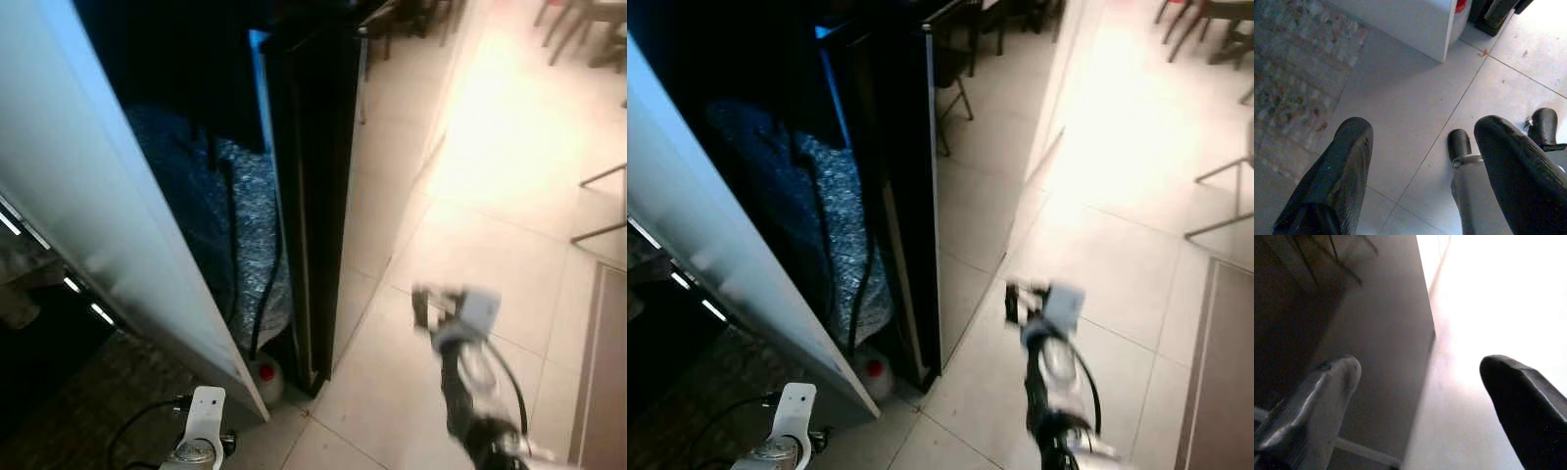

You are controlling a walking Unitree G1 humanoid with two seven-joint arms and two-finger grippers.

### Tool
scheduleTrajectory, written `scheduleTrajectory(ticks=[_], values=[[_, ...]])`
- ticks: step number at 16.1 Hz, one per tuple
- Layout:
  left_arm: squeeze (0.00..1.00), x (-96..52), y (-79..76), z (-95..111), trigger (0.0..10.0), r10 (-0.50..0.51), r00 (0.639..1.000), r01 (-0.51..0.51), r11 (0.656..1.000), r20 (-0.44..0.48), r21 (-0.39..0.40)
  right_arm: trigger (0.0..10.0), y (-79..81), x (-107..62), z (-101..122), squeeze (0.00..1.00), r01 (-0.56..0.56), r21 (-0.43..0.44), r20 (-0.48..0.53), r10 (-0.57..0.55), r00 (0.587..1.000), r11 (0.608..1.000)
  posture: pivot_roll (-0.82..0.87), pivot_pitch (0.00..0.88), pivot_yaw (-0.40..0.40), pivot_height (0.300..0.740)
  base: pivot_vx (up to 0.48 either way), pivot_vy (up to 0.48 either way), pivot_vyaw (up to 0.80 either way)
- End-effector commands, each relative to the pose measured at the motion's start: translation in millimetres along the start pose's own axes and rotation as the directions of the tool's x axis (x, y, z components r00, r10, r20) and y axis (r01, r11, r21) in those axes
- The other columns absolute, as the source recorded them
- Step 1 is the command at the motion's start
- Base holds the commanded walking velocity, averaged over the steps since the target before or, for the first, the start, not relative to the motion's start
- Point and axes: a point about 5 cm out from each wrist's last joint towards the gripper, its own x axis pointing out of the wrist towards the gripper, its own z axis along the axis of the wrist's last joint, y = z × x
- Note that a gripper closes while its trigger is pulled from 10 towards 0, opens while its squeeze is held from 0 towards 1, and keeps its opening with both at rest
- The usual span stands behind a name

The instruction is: Restocking fridge

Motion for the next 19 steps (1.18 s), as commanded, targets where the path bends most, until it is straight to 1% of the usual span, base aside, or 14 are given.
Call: scheduleTrajectory(ticks=[1, 2, 3, 4, 5, 6, 8, 11, 13, 15, 16, 17, 19], values=[[0.0, -0.8, 1.3, -8.4, 10.0, 0.012, 1.0, -0.012, 1.0, -0.028, -0.013, 10.0, -3.6, -14.8, -38.5, 0.0, -0.024, -0.03, -0.19, 0.018, 0.982, 0.999, 0.07, 0.044, 0.045, 0.74, 0.0, 0.0, 0.0], [0.0, -0.9, 0.8, -9.1, 10.0, 0.009, 0.999, -0.01, 1.0, -0.031, -0.019, 10.0, -17.0, -36.0, -73.5, 0.0, -0.001, -0.102, -0.354, -0.036, 0.935, 0.995, 0.08, 0.035, 0.044, 0.74, 0.0, 0.0, 0.0], [0.0, -1.0, 0.6, -9.3, 10.0, 0.007, 0.999, -0.008, 1.0, -0.032, -0.021, 10.0, -20.0, -41.2, -80.7, 0.0, 0.006, -0.116, -0.386, -0.05, 0.921, 0.993, 0.08, 0.035, 0.044, 0.74, 0.0, 0.0, 0.0], [0.0, -1.0, 0.5, -10.1, 10.0, 0.0, 0.999, -0.001, 1.0, -0.034, -0.023, 10.0, -32.3, -62.5, -106.0, 0.0, 0.03, -0.177, -0.49, -0.114, 0.864, 0.984, 0.07, 0.028, 0.046, 0.74, 0.0, 0.0, 0.0], [0.0, -1.1, 0.6, -10.1, 10.0, 0.002, 0.999, -0.003, 1.0, -0.032, -0.015, 10.0, -39.6, -74.0, -117.2, 0.0, 0.055, -0.196, -0.531, -0.153, 0.833, 0.979, 0.08, 0.026, 0.046, 0.74, 0.0, 0.0, 0.0], [0.0, -1.1, 0.9, -10.5, 10.0, 0.005, 0.999, -0.006, 1.0, -0.032, -0.017, 10.0, -43.1, -81.5, -124.0, 0.0, 0.075, -0.191, -0.551, -0.17, 0.817, 0.979, 0.07, 0.023, 0.048, 0.74, 0.0, -0.371, 0.0], [0.0, -1.3, 1.4, -11.9, 10.0, -0.003, 0.999, 0.003, 1.0, -0.036, -0.013, 10.0, -34.8, -84.7, -129.6, 0.0, 0.054, -0.146, -0.555, -0.127, 0.822, 0.988, 0.05, 0.011, 0.058, 0.74, 0.0, -0.377, 0.0], [0.0, -1.4, 1.9, -12.9, 10.0, -0.005, 0.999, 0.005, 1.0, -0.038, -0.003, 10.0, -35.0, -85.2, -130.6, 0.0, 0.099, -0.135, -0.56, -0.159, 0.813, 0.986, 0.05, 0.0, 0.061, 0.74, 0.0, -0.376, 0.0], [0.0, -1.5, 1.8, -13.7, 10.0, -0.005, 0.999, 0.005, 1.0, -0.039, -0.002, 10.0, -34.9, -82.1, -127.6, 0.0, 0.08, -0.155, -0.557, -0.154, 0.816, 0.985, 0.05, 0.0, 0.06, 0.74, 0.0, -0.377, 0.0], [0.0, -1.8, 1.8, -15.2, 10.0, -0.004, 0.999, 0.003, 1.0, -0.043, -0.002, 10.0, -39.4, -78.6, -122.4, 0.0, 0.107, -0.153, -0.544, -0.174, 0.821, 0.982, 0.04, 0.0, 0.059, 0.74, 0.0, -0.377, 0.0], [0.0, -1.9, 1.7, -15.9, 10.0, -0.003, 0.999, 0.003, 1.0, -0.047, 0.005, 10.0, -39.9, -78.8, -122.6, 0.0, 0.086, -0.18, -0.55, -0.172, 0.817, 0.98, 0.04, 0.0, 0.057, 0.74, 0.0, -0.379, 0.0], [0.0, -1.9, 1.7, -16.2, 10.0, -0.002, 0.999, 0.003, 1.0, -0.049, 0.01, 10.0, -40.3, -79.0, -122.6, 0.0, 0.082, -0.187, -0.552, -0.174, 0.815, 0.979, 0.04, 0.0, 0.056, 0.74, 0.0, -0.379, 0.0], [0.0, -2.0, 1.5, -16.6, 10.0, -0.003, 0.999, 0.004, 1.0, -0.049, 0.005, 10.0, -41.3, -79.4, -122.9, 0.0, 0.098, -0.179, -0.553, -0.182, 0.813, 0.979, 0.04, 0.0, 0.055, 0.74, 0.0, -0.379, 0.0]])
